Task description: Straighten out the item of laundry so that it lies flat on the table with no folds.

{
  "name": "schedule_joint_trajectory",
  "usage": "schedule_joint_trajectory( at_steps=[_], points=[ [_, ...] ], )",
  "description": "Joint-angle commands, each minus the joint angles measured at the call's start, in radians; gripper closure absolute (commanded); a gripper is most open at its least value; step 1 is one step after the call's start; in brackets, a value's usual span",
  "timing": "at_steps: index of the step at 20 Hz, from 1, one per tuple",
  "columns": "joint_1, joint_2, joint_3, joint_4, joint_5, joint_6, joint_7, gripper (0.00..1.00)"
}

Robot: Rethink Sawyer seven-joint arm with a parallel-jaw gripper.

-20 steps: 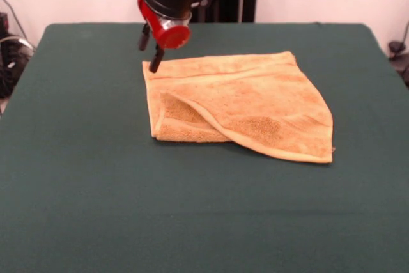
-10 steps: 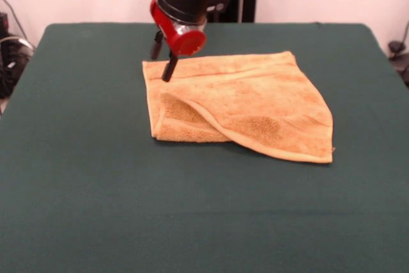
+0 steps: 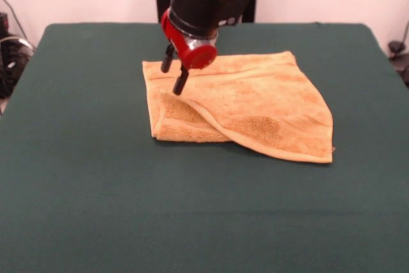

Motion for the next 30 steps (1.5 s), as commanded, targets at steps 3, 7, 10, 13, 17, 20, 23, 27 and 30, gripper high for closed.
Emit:
schedule_joint_trajectory(
  at_steps=[3, 7, 10, 13, 17, 20, 23, 27, 30],
  points=[
    [-0.013, 0.163, 0.070, -0.001, 0.048, -0.135, 0.153, 0.00],
    [-0.033, 0.196, 0.082, 0.004, 0.058, -0.150, 0.142, 0.00],
    [-0.049, 0.211, 0.107, 0.034, 0.093, -0.145, 0.158, 0.00],
    [-0.061, 0.214, 0.139, 0.061, 0.127, -0.173, 0.176, 0.00],
    [-0.035, 0.161, 0.110, 0.091, 0.133, -0.163, 0.164, 0.00],
    [-0.003, 0.086, 0.074, 0.105, 0.122, -0.084, 0.132, 0.00],
    [0.020, 0.002, 0.049, 0.108, 0.108, 0.004, 0.102, 0.00],
    [0.030, -0.054, 0.055, 0.131, 0.118, 0.044, 0.105, 0.00],
    [0.020, -0.061, 0.071, 0.137, 0.115, 0.009, 0.100, 0.00]
  ],
)
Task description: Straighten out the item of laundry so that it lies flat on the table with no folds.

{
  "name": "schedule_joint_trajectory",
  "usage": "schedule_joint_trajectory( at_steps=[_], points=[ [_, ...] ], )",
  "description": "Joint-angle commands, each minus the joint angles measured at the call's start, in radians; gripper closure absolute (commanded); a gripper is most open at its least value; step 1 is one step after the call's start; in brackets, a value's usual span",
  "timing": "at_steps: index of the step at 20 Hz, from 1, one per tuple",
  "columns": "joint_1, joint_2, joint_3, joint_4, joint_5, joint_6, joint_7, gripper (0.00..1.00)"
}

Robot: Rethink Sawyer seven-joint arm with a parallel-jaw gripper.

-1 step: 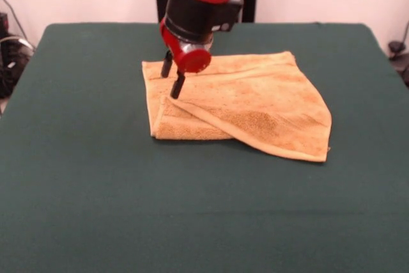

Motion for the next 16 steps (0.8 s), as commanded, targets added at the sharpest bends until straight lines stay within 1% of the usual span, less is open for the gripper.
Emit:
schedule_joint_trajectory(
  at_steps=[1, 5, 10, 16],
  points=[
    [0.031, -0.049, 0.072, 0.079, 0.038, 0.075, 0.094, 0.00],
    [0.031, -0.059, 0.073, 0.072, 0.033, 0.090, 0.086, 0.00],
    [0.011, 0.008, 0.090, 0.064, 0.037, -0.029, 0.116, 0.00],
    [0.004, 0.045, 0.109, 0.068, 0.055, -0.088, 0.145, 0.00]
  ],
)
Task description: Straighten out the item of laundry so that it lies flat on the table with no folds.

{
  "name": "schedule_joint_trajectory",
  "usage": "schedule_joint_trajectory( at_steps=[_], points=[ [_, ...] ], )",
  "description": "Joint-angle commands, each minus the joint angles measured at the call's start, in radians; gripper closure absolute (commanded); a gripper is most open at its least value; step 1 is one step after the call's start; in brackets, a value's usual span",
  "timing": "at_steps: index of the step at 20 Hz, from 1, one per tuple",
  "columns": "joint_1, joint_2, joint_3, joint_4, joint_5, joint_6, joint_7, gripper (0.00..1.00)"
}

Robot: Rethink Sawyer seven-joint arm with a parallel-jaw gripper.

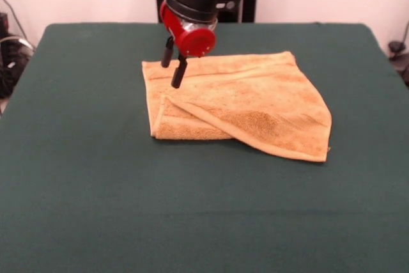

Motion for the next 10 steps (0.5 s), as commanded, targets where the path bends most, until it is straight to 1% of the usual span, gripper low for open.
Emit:
schedule_joint_trajectory(
  at_steps=[1, 6, 10],
  points=[
    [0.000, 0.111, 0.109, 0.055, 0.058, -0.088, 0.149, 0.00],
    [0.005, 0.136, 0.119, 0.063, 0.086, -0.130, 0.180, 0.00],
    [0.001, 0.148, 0.129, 0.069, 0.102, -0.157, 0.177, 0.00]
  ],
)
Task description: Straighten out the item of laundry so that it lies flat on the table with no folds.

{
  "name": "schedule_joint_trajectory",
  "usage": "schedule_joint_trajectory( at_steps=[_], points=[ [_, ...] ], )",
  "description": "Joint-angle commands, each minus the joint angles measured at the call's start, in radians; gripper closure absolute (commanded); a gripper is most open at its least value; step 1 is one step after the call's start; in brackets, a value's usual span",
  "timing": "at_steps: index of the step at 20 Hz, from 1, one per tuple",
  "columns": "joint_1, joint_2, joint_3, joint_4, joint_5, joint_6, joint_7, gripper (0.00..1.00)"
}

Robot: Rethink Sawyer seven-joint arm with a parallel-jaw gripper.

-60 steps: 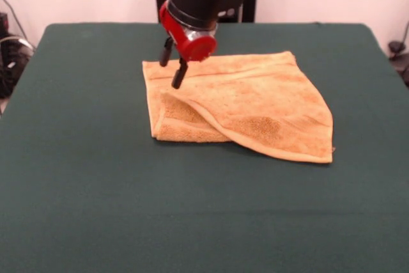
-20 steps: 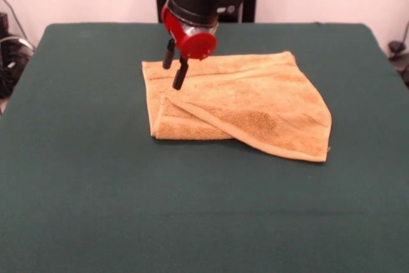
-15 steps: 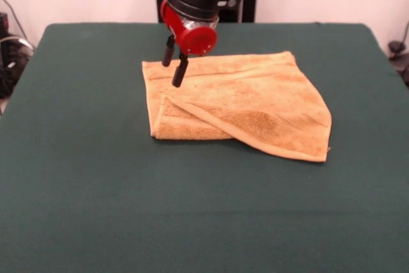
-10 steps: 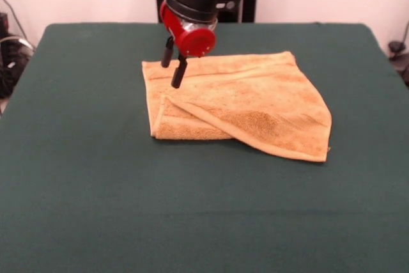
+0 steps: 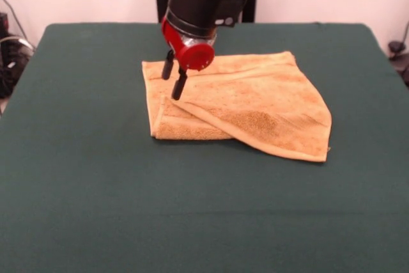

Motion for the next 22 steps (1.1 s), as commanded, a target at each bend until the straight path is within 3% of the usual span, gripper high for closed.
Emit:
schedule_joint_trajectory(
  at_steps=[1, 9, 22],
  points=[
    [0.001, 0.098, 0.130, 0.067, 0.083, -0.094, 0.176, 0.00],
    [-0.012, 0.129, 0.151, 0.075, 0.108, -0.165, 0.172, 0.00],
    [-0.005, 0.139, 0.151, 0.084, 0.125, -0.136, 0.146, 0.00]
  ],
)
